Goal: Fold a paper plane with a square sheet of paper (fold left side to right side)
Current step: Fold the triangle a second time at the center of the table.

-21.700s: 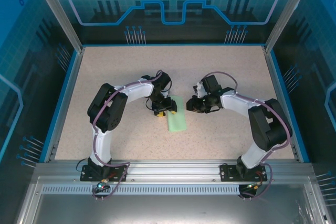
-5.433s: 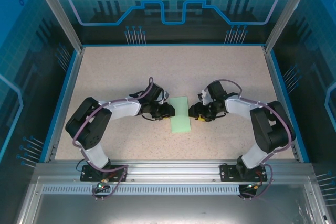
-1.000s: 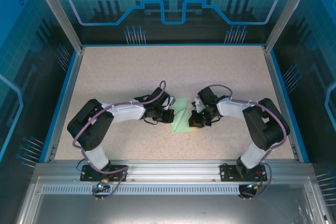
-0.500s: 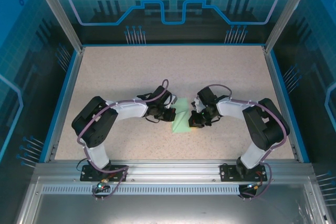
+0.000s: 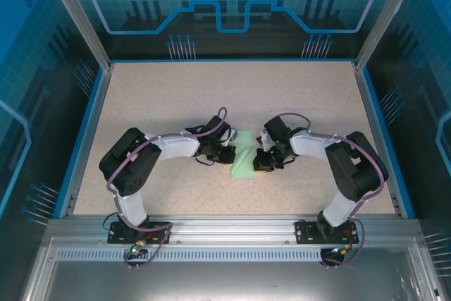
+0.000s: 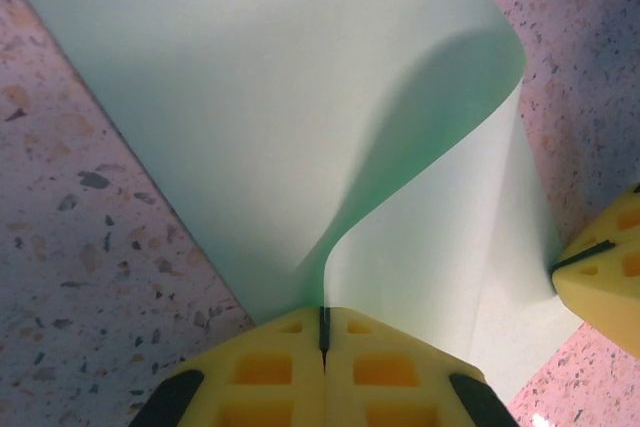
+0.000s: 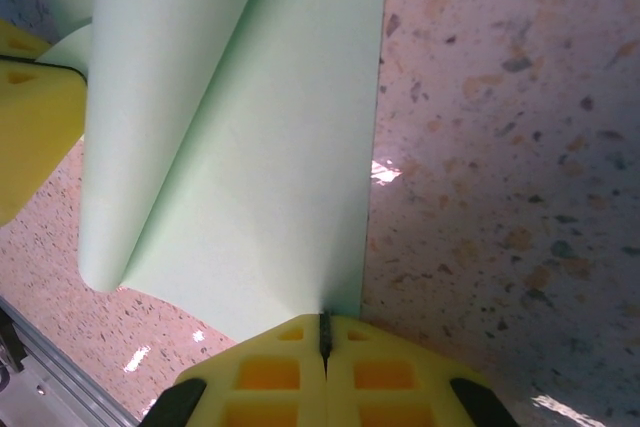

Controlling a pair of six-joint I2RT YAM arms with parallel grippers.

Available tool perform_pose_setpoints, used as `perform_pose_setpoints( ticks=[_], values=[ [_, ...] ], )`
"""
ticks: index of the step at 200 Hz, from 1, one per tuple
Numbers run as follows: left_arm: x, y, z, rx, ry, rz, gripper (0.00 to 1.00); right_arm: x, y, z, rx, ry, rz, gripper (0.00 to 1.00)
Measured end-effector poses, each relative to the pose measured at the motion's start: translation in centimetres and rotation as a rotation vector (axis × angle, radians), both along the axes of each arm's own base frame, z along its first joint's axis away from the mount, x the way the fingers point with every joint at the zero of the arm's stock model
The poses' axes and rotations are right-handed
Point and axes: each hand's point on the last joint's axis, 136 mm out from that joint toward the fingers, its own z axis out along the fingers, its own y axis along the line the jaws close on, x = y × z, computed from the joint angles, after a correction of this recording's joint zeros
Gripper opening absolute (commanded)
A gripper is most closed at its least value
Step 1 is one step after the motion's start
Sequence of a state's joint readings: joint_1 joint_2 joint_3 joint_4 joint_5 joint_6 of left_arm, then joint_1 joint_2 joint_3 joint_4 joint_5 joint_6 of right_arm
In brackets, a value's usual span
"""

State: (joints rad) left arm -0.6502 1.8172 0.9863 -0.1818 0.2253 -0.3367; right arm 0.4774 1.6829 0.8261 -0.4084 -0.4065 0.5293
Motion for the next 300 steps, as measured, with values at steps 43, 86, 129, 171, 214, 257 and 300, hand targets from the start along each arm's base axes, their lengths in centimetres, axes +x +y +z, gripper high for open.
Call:
perform_pose_setpoints(
  ticks=[43,86,129,171,214,257,300],
  values=[
    [0.00,0.00,0.02,-0.001,0.000,0.000,0.01,0.03,-0.01,-0.01,-0.005,-0.001,0.006,0.05],
    [0.04,-0.03,0.23,-0.003,-0.006,-0.004,0.02,0.04,-0.01,0.00,-0.007,0.003,0.006,0.05],
    [0.10,-0.07,0.53,-0.007,-0.014,-0.006,0.02,0.05,-0.04,-0.01,-0.009,0.003,0.006,0.05],
    [0.08,-0.05,0.51,-0.003,-0.021,-0.020,0.02,0.04,-0.03,-0.02,-0.010,0.003,0.007,0.05],
    [0.03,-0.01,0.47,-0.001,-0.020,-0.022,0.02,0.02,-0.04,-0.05,-0.011,0.006,0.007,0.05],
    [0.03,-0.01,0.47,-0.001,-0.020,-0.022,0.03,0.03,-0.02,-0.03,-0.013,0.008,0.010,0.05],
    [0.04,-0.02,0.48,-0.001,-0.020,-0.022,0.03,0.03,-0.02,-0.03,-0.014,0.009,0.010,0.05]
  ],
)
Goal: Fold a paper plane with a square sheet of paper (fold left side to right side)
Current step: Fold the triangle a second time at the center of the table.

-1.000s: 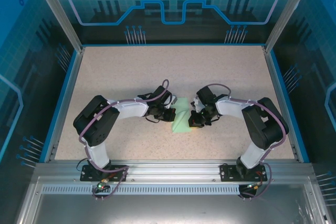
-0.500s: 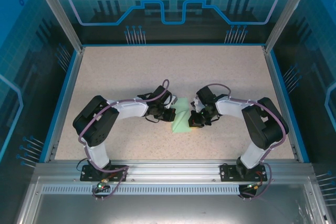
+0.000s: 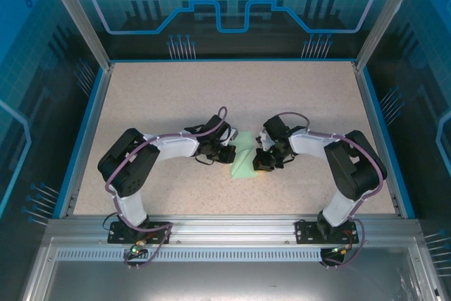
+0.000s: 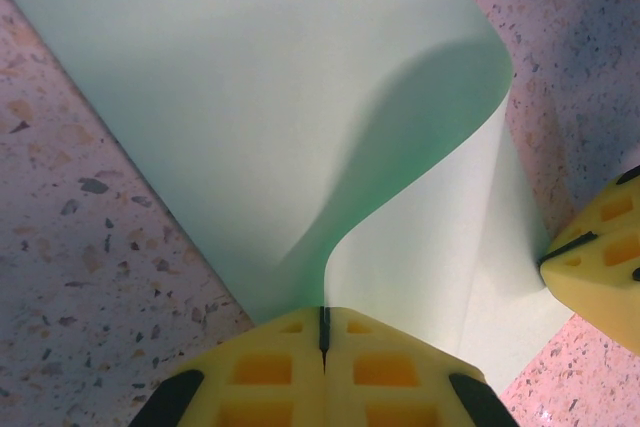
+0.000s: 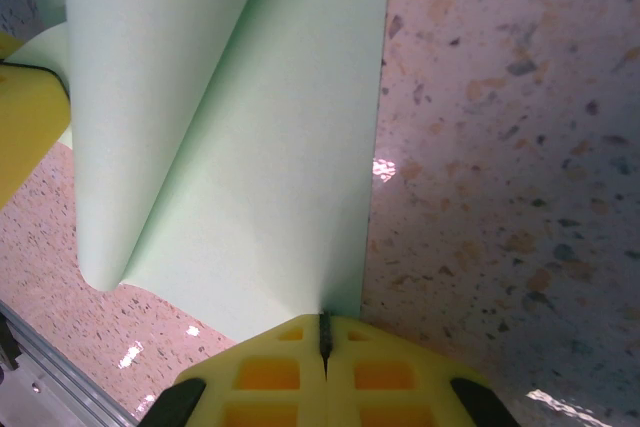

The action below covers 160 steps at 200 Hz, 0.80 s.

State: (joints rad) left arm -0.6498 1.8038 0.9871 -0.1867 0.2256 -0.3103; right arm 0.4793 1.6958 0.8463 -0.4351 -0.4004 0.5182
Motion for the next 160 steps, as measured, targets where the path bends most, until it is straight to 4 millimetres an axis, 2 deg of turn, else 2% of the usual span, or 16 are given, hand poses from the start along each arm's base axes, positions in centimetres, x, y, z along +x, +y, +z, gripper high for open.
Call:
perform_pose_setpoints(
  ticks=[68,122,160],
  values=[
    [0.0,0.0,0.1,0.000,-0.003,-0.003,0.03,0.0,0.0,0.0,-0.001,0.003,0.000,0.05],
    [0.3,-0.2,1.7,-0.025,-0.036,-0.003,0.03,0.0,0.0,0.0,-0.002,0.003,0.003,0.05],
    [0.3,-0.2,1.9,-0.026,-0.040,-0.006,0.03,0.0,0.0,0.0,-0.003,0.004,0.003,0.05]
  ],
)
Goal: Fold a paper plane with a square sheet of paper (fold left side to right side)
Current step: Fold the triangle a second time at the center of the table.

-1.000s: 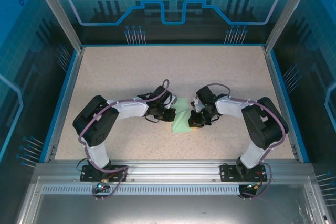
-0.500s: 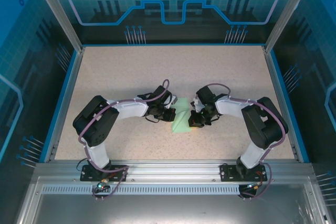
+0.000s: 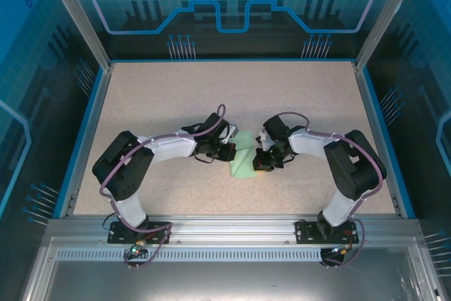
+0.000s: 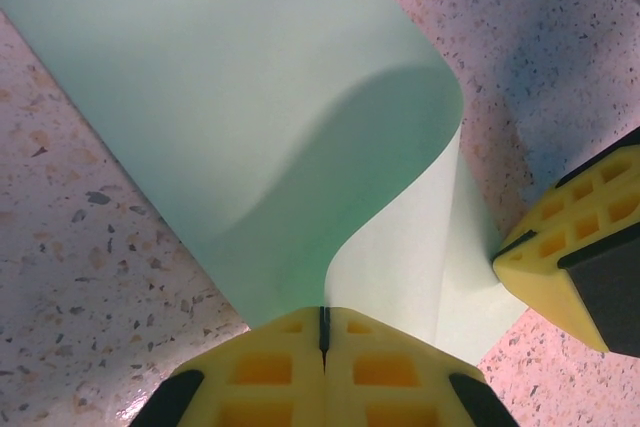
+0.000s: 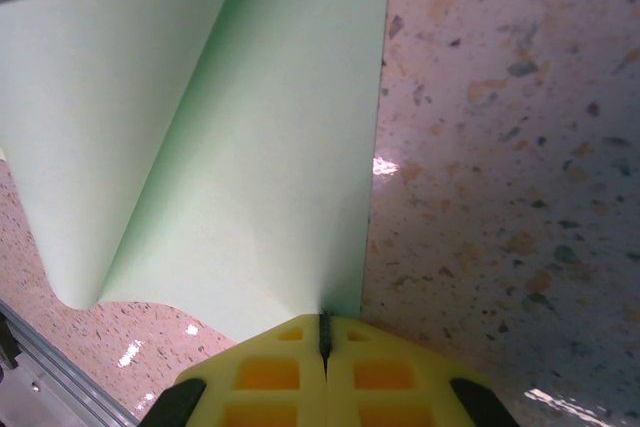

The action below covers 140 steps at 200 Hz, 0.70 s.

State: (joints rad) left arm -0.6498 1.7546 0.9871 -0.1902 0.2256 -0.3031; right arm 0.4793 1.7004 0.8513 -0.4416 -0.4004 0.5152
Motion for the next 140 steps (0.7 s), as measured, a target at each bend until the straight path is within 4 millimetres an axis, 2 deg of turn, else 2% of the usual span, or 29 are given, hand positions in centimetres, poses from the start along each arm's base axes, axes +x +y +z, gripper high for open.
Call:
perform_pose_setpoints(
  ticks=[44,101,140],
  values=[
    [0.0,0.0,-0.1,0.003,-0.002,-0.006,0.03,0.0,0.0,0.0,0.000,0.000,0.000,0.05],
    [-0.2,0.2,-1.6,0.029,0.024,-0.016,0.03,0.0,0.0,0.0,-0.001,0.001,0.000,0.05],
    [0.0,0.0,-1.6,0.028,0.022,-0.015,0.03,0.0,0.0,0.0,-0.001,0.002,0.000,0.05]
  ],
)
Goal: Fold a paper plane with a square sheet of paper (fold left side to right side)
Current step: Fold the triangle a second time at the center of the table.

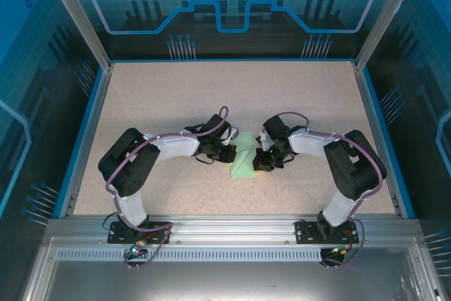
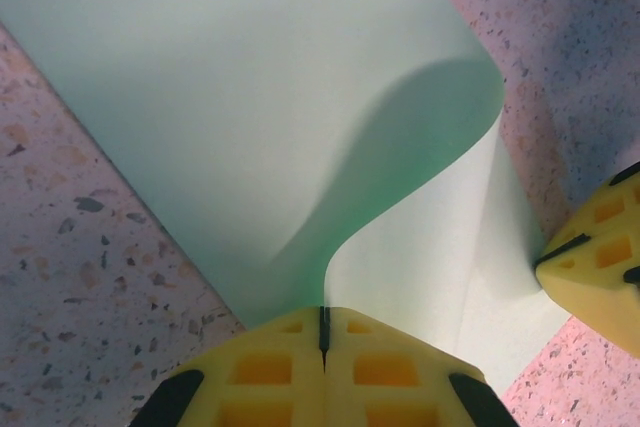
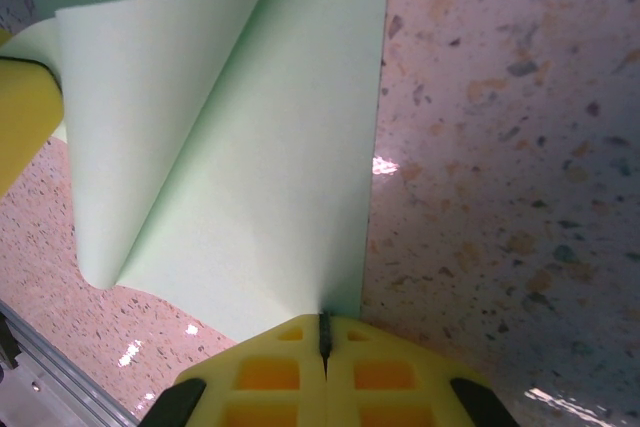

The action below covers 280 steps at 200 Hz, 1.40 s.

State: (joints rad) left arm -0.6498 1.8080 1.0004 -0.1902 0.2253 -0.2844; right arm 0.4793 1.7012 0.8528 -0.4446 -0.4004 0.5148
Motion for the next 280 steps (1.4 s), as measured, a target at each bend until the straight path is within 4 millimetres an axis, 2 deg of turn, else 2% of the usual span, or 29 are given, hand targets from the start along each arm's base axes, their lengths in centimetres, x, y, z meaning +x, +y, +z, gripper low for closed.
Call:
perform_pose_setpoints(
  ticks=[131,165,199,217,280],
  values=[
    [0.0,0.0,-0.3,0.008,0.004,-0.006,0.03,0.1,0.0,0.0,0.001,-0.003,0.003,0.05],
    [0.0,0.1,-0.5,0.013,0.007,-0.005,0.03,0.2,0.1,0.6,0.026,-0.039,-0.005,0.05],
    [-0.1,0.1,-0.7,0.018,0.012,-0.007,0.03,1.4,1.3,3.1,0.117,-0.126,-0.008,0.04],
    [-0.1,0.1,-0.8,0.019,0.008,-0.013,0.03,2.0,2.1,3.9,0.164,-0.149,-0.013,0.04],
    [-0.1,0.1,-0.8,0.020,0.006,-0.018,0.03,3.8,3.9,3.3,0.232,-0.123,-0.046,0.03]
  ],
)
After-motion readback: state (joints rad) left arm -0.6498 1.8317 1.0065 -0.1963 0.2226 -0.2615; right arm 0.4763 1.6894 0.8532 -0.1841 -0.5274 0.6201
